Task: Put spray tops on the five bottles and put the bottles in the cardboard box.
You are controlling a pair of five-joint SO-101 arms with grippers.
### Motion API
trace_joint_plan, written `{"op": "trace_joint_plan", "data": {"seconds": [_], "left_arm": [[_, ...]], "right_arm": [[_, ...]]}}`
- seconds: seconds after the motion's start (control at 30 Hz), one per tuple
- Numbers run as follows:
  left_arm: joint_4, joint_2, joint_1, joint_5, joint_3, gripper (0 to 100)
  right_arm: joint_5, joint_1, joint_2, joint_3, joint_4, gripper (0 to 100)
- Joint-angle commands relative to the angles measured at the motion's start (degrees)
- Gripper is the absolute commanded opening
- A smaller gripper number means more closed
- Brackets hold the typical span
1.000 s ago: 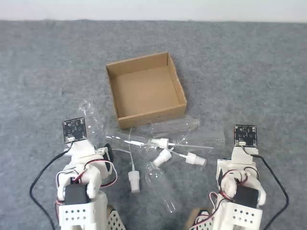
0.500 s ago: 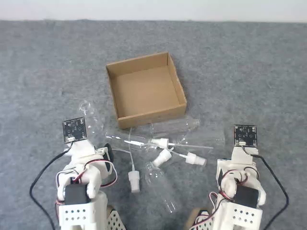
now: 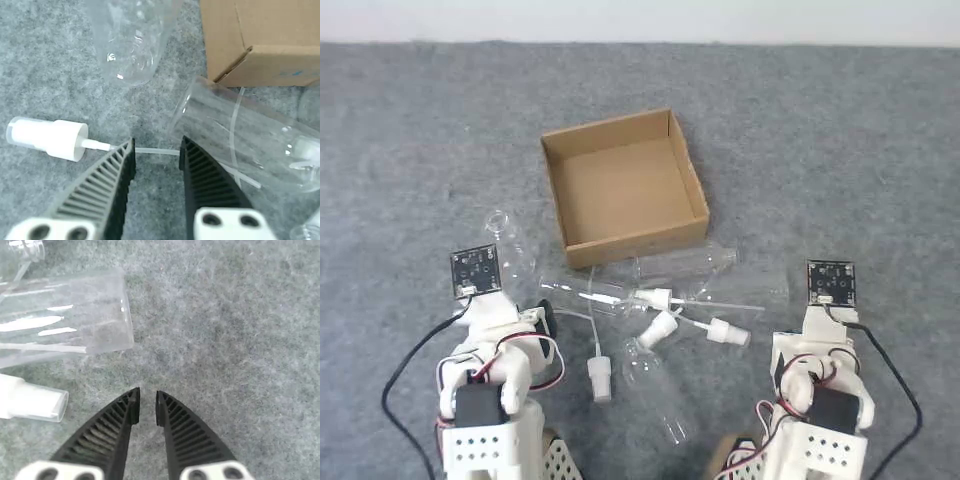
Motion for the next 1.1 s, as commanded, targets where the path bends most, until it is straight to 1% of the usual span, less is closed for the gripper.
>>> {"op": "trace_joint_plan", "data": {"seconds": [0.0, 0.17, 0.23, 0.4, 0.53, 0.7, 0.77, 0.87, 1.07], "left_arm": [[0.0, -1.3, -0.1, 0.4, -0.9, 13], [0.0, -1.3, -0.1, 0.4, -0.9, 13], [0.0, -1.3, -0.1, 0.4, -0.9, 13], [0.0, -1.3, -0.1, 0.4, -0.9, 13], [0.0, -1.3, -0.1, 0.4, -0.9, 13], [0.0, -1.3, -0.1, 0.4, -0.9, 13], [0.0, -1.3, -0.1, 0.4, -0.9, 13], [0.0, -1.3, -0.1, 0.4, -0.9, 13], [0.0, -1.3, -0.1, 0.4, -0.9, 13]], "right_arm": [[0.9, 0.9, -1.1, -5.6, 0.1, 0.7], [1.0, 0.6, -1.1, -9.9, 0.0, 0.8], [2.3, 0.7, -1.1, -12.0, 0.0, 0.8], [12.7, 0.8, -1.1, -15.1, 0.0, 0.7], [16.8, 0.5, -1.1, -16.4, 0.0, 0.9], [23.8, 0.7, -1.0, -18.2, -1.7, 0.9], [25.1, 0.7, -1.0, -19.6, -2.0, 1.3], [25.1, 0.8, -1.0, -23.1, -0.7, 4.3], [25.2, 0.5, -0.9, -30.6, 1.5, 4.8]]}}
